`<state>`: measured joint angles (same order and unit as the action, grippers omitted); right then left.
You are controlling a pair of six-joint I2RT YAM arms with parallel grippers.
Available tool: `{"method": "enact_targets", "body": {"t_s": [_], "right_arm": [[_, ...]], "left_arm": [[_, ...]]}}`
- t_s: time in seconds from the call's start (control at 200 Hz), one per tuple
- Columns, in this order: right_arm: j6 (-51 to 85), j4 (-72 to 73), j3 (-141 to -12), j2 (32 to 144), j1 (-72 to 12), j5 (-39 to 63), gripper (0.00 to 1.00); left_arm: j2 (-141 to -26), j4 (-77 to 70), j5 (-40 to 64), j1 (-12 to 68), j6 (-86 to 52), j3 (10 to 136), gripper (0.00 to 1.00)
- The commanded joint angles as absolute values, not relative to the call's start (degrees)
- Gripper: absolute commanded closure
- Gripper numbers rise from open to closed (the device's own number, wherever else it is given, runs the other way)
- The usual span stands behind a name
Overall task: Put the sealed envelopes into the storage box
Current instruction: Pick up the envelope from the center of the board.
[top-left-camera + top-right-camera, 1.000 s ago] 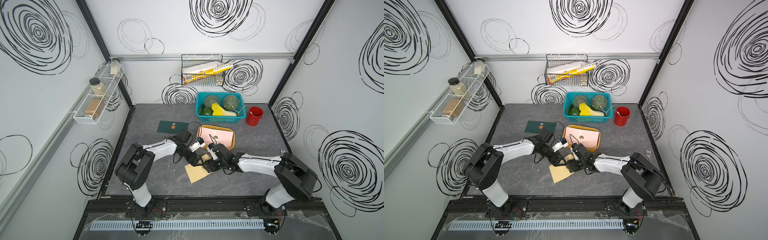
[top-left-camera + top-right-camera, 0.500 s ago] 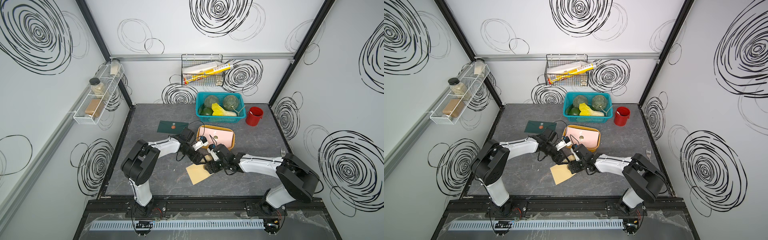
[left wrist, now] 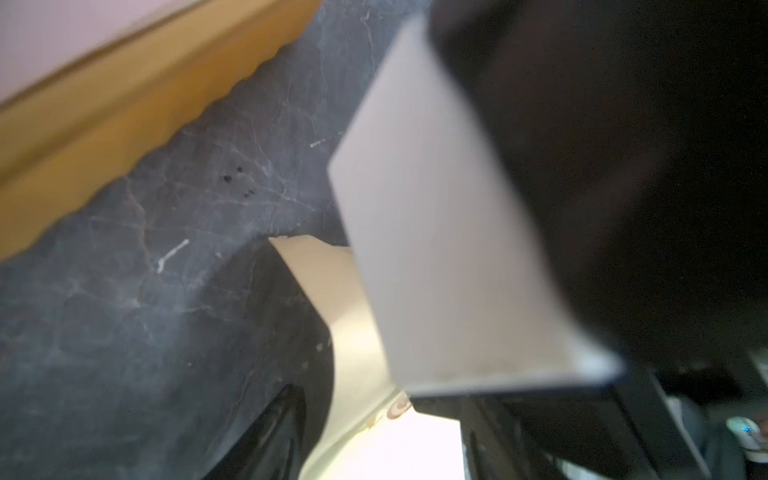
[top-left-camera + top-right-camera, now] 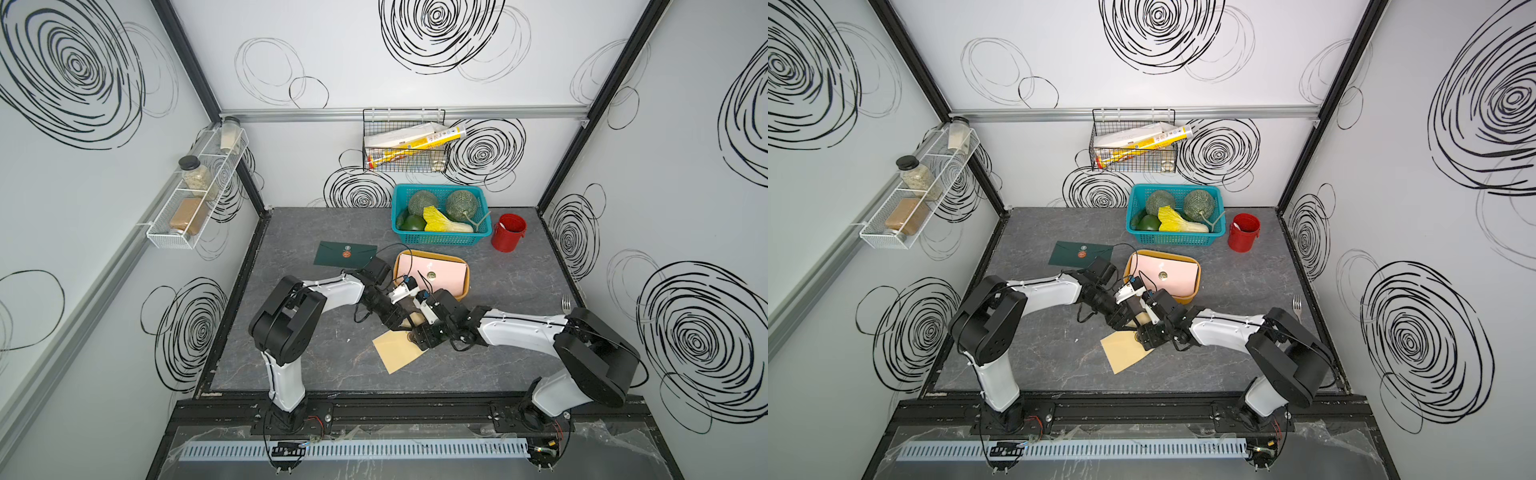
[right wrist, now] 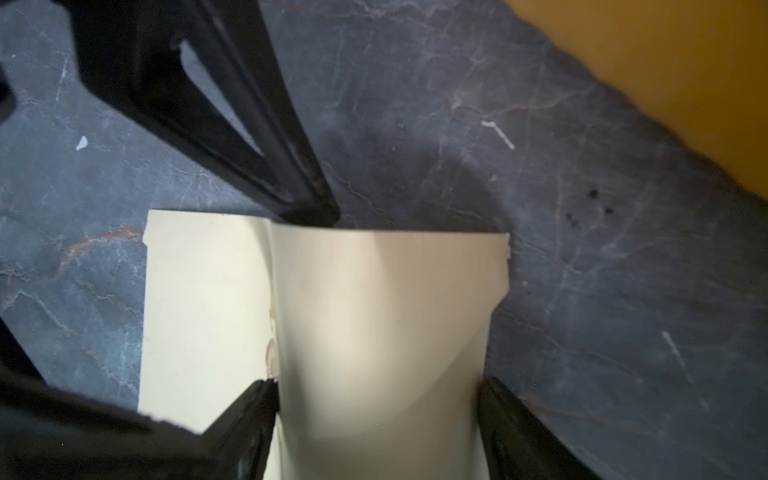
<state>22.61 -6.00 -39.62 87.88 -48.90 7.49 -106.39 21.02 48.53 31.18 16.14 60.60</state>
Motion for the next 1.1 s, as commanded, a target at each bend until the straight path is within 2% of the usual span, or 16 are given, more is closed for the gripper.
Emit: {"method": "enact_targets", "body": {"t_s": [0.0, 0.085, 0.155, 0.18, 0.215, 0.255, 0.34, 0.461, 0.601, 0.701, 0.786, 0.886, 1.091], "right_arm": [[22.9, -10.9, -38.2, 88.7, -48.8, 6.5, 0.20], [22.7, -11.1, -38.1, 88.7, -48.6, 6.1, 0.20], [22.5, -11.6, -38.1, 88.4, -48.4, 5.4, 0.19], [22.5, -11.6, -38.1, 88.2, -48.2, 5.3, 0.19], [22.3, -11.7, -38.1, 87.9, -47.9, 5.1, 0.19], [22.2, -11.6, -37.9, 87.5, -47.5, 5.2, 0.18], [21.7, -13.4, -38.4, 86.7, -46.7, 5.0, 0.15], [20.2, -22.9, -42.4, 82.4, -46.5, 1.9, 0.00], [21.6, -34.0, -46.3, 71.8, -42.6, -2.4, 0.00], [22.2, -35.1, -47.4, 65.2, -35.0, -5.2, 0.00], [22.9, -32.2, -48.9, 65.3, -25.5, -5.0, 0.00], [24.6, -26.2, -51.2, 71.7, -19.5, -0.7, 0.15], [24.5, -22.9, -58.3, 85.7, -18.6, -0.3, 0.41]], "left_arm": [[-107.4, 25.4, 53.1, 32.7, 18.6, 62.2, 0.53], [-107.8, 26.9, 53.7, 32.7, 19.1, 63.0, 0.68], [-107.7, 27.5, 53.7, 32.7, 18.9, 63.3, 0.73], [-107.4, 27.6, 53.6, 32.7, 18.7, 63.3, 0.86], [-107.0, 27.4, 53.4, 32.7, 18.5, 63.1, 0.95], [-106.5, 27.4, 53.1, 32.7, 18.1, 63.0, 1.00], [-105.5, 27.8, 52.3, 32.7, 17.3, 63.3, 1.00], [-103.5, 31.4, 49.0, 32.7, 16.2, 66.0, 1.00], [-101.7, 36.5, 44.4, 32.9, 13.5, 71.6, 1.00], [-100.4, 40.3, 40.9, 33.8, 12.0, 75.9, 1.00], [-99.0, 43.0, 37.1, 34.7, 10.8, 78.9, 1.00], [-97.6, 46.8, 30.3, 36.4, 8.8, 82.4, 1.00], [-95.0, 50.8, 15.1, 36.9, 6.9, 88.0, 1.00]]}}
